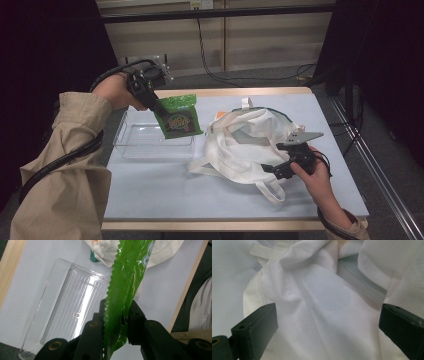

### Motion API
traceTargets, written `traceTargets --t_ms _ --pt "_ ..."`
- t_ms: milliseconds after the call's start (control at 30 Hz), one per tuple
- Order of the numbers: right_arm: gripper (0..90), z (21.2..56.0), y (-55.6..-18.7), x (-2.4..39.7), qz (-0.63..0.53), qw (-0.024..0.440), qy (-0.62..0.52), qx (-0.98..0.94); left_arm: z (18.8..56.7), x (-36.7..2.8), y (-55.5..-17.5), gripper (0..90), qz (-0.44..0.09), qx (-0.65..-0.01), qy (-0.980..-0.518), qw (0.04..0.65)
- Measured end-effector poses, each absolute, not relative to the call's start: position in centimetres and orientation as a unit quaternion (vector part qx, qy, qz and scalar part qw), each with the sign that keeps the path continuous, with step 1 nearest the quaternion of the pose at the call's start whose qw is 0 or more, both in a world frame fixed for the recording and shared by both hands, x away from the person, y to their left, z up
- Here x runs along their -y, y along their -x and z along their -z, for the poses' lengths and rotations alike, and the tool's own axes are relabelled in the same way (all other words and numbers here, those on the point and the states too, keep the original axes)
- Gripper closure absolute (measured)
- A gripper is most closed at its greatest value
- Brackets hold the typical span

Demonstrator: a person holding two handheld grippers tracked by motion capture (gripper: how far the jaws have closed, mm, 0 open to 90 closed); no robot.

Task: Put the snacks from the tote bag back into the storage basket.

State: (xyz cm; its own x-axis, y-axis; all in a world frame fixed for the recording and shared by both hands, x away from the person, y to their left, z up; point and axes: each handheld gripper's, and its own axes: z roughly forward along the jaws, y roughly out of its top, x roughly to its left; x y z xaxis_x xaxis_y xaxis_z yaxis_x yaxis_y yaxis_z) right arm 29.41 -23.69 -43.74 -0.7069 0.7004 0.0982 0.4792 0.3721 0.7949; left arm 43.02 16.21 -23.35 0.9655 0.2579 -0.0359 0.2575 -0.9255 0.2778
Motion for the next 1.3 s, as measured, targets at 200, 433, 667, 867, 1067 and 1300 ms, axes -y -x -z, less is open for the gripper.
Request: traceTargets --t_ms 200,433,667,867,1067,1300 --pt "1.7 43.8 -29.4 23.7 -0.43 0.129 -0.36 -0.818 24.0 -16.8 -43.4 77.5 0.005 -0.132 -0.982 0.135" --pt "1.7 43.8 -29.5 23.8 -0.431 0.127 -0.36 -0.818 24.5 -17.3 -43.7 77.5 0.002 -0.129 -0.983 0.133" --pt "1.7 43.8 -29.5 23.8 -0.43 0.126 -0.361 -0.818 24.5 -18.0 -44.0 77.5 0.002 -0.138 -0.982 0.129" --pt "1.7 43.8 -29.5 23.8 -0.431 0.127 -0.361 -0.818 24.7 -18.4 -44.2 77.3 0.0 -0.145 -0.982 0.125" --pt "1.7 43.9 -29.5 23.8 -0.431 0.127 -0.361 -0.817 25.0 -18.9 -44.4 77.2 0.002 -0.149 -0.98 0.132" --pt "1.7 43.9 -29.5 23.7 -0.43 0.128 -0.361 -0.817 25.2 -19.3 -44.6 77.2 0.002 -0.157 -0.979 0.131"
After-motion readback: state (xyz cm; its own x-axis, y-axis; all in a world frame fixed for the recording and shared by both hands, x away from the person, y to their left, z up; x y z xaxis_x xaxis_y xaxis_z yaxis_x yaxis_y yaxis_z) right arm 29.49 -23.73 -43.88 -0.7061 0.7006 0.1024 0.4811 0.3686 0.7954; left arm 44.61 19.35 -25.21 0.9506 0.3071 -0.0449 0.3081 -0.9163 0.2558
